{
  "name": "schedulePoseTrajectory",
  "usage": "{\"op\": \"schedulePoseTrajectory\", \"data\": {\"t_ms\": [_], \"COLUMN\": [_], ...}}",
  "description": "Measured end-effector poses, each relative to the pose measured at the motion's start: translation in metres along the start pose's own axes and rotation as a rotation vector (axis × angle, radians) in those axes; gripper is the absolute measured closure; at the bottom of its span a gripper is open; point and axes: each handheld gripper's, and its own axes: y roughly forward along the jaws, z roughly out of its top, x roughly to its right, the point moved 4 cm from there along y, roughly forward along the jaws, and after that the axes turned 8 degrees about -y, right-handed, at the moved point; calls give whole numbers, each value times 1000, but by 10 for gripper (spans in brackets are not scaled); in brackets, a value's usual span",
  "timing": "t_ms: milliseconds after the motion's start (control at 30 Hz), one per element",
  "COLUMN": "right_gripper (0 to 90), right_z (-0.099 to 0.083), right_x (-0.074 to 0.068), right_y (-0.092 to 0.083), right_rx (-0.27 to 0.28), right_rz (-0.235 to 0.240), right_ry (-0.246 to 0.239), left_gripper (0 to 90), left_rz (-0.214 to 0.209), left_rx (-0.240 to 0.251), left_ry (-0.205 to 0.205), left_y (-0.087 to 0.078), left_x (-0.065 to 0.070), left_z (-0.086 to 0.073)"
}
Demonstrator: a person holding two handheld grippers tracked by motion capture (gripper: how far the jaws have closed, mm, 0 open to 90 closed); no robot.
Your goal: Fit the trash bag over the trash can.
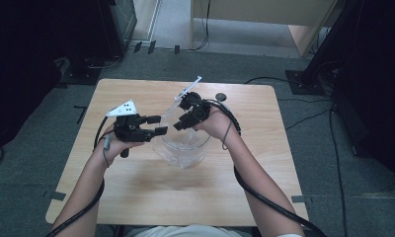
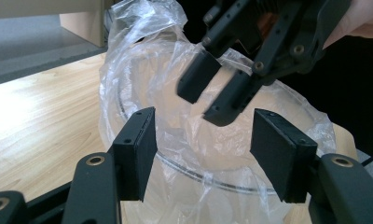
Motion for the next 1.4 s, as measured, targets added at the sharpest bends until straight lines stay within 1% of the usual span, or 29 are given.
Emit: {"op": "schedulePoseTrajectory", "data": {"t_ms": [33,67,100,167,233,300,367,433,467,533,600,667,733,800,900,933,967,1000,1033,1067,1100,1133,1167,1233,1267,1333,1400], "right_gripper": [617,652,648,647,625,594,568,503,473,410,373,365,335,333,339,348,360,379,403,451,487,531,557,598,596,591,573], "right_z": [6,10,14,18,20,21,19,14,11,6,3,2,2,4,9,11,12,13,13,13,12,10,8,0,-4,-12,-19], "right_x": [-1,-2,-2,-1,2,6,10,14,15,17,17,16,15,13,13,12,11,9,8,8,8,8,10,13,14,16,16], "right_y": [3,7,13,25,36,46,55,63,67,72,75,76,75,73,63,57,53,48,42,37,33,30,28,27,27,30,33], "right_rx": [7,-2,-32,-90,-109,-111,-125,-147,-148,-135,-116,-108,-111,-111,-86,-83,-77,-72,-74,-69,-56,-36,-40,-58,-74,-88,-105], "right_rz": [17,23,22,-2,10,22,37,31,32,38,41,43,22,9,-5,-13,-18,-25,-32,-40,-41,-47,-58,-85,-90,-103,-98], "right_ry": [10,13,16,9,17,39,76,82,86,104,99,86,65,57,64,53,42,31,28,31,33,48,58,39,37,21,17], "left_gripper": [401,401,401,401,401,401,401,401,400,400,399,399,400,399,399,399,397,395,391,389,380,378,378,379,379,380,380], "left_rz": [-1,-1,-1,-4,-10,-13,-13,-12,-10,-9,-7,-7,-6,-5,-2,1,9,23,41,45,37,38,40,43,42,41,39], "left_rx": [1,2,3,3,4,4,5,5,6,9,9,12,11,10,14,16,14,-16,-46,-54,-49,-50,-51,-53,-53,-53,-52], "left_ry": [-1,0,1,2,3,4,3,1,2,-2,-1,-1,0,3,3,1,1,-7,-3,1,-16,-27,-26,-13,-14,-17,-20], "left_y": [0,0,0,0,-1,-1,-2,-2,-2,-2,-2,-2,-2,-2,-2,-2,-2,-2,0,2,2,3,3,3,3,3,3], "left_x": [0,0,0,0,0,0,-1,-1,-1,-2,-2,-2,-2,-2,-2,-3,-3,-5,-6,-7,-7,-8,-8,-7,-7,-7,-8], "left_z": [0,0,0,-1,-1,-1,-2,-2,-2,-1,-2,-2,-2,-2,-2,-2,-2,-4,-6,-9,-10,-10,-10,-9,-9,-9,-10]}}
